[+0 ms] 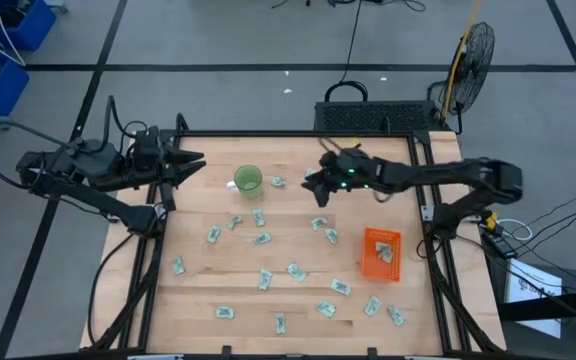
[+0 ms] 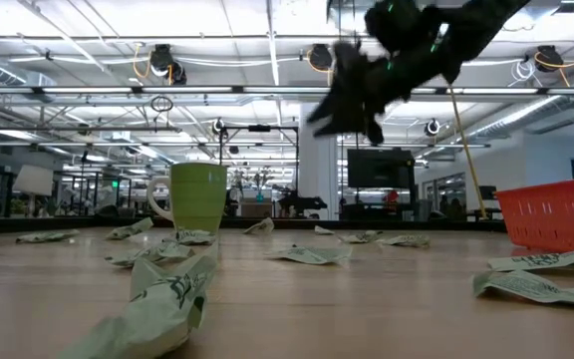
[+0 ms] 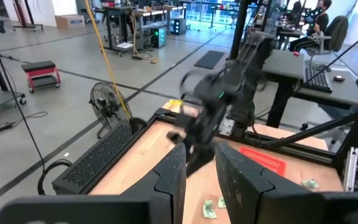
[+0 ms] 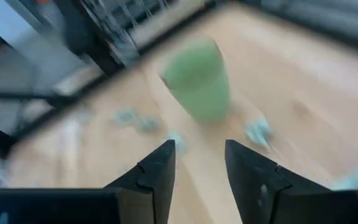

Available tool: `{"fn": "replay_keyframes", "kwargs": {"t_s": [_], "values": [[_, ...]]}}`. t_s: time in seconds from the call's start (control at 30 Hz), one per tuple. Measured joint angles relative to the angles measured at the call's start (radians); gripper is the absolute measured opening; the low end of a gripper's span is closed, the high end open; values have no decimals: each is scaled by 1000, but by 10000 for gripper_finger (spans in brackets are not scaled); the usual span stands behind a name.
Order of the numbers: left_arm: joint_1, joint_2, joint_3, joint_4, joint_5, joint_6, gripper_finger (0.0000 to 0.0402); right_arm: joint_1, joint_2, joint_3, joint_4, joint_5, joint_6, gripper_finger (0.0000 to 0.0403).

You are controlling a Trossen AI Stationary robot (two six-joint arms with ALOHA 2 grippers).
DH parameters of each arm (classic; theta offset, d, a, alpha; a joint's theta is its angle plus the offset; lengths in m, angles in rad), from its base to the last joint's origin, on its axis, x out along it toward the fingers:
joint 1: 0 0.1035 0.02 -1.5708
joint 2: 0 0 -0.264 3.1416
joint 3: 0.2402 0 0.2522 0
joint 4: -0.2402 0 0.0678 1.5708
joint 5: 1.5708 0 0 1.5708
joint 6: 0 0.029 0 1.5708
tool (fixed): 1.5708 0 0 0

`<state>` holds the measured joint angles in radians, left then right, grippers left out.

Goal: Pick and place Stevia / Truvia into bins
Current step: Put the stevia packet into the orange basket

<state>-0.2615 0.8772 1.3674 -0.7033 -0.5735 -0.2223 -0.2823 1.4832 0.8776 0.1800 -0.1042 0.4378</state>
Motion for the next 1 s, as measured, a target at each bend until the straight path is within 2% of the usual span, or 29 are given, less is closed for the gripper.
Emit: {"fn": "replay_keyframes", "kwargs": {"t_s": [0.1, 0.3, 0.57, 0.77, 0.9, 1.0], "values": [[0, 0, 0, 0, 0, -24, 93, -30, 77, 0, -63, 40, -45, 137], [0, 0, 0, 0, -1, -18, 93, -65, 185, 0, -71, 265, -113, 137], [0, 0, 0, 0, -3, 10, 93, -81, 341, 0, 46, 213, -62, 138], [0, 0, 0, -2, -3, 10, 93, -69, 417, 5, -5, 316, -35, 125], [0, 0, 0, -3, -3, 7, 93, -55, 427, 4, -38, 296, -32, 93], [0, 0, 0, -3, -2, 11, 93, -37, 413, 3, -44, 283, -5, 42]]}}
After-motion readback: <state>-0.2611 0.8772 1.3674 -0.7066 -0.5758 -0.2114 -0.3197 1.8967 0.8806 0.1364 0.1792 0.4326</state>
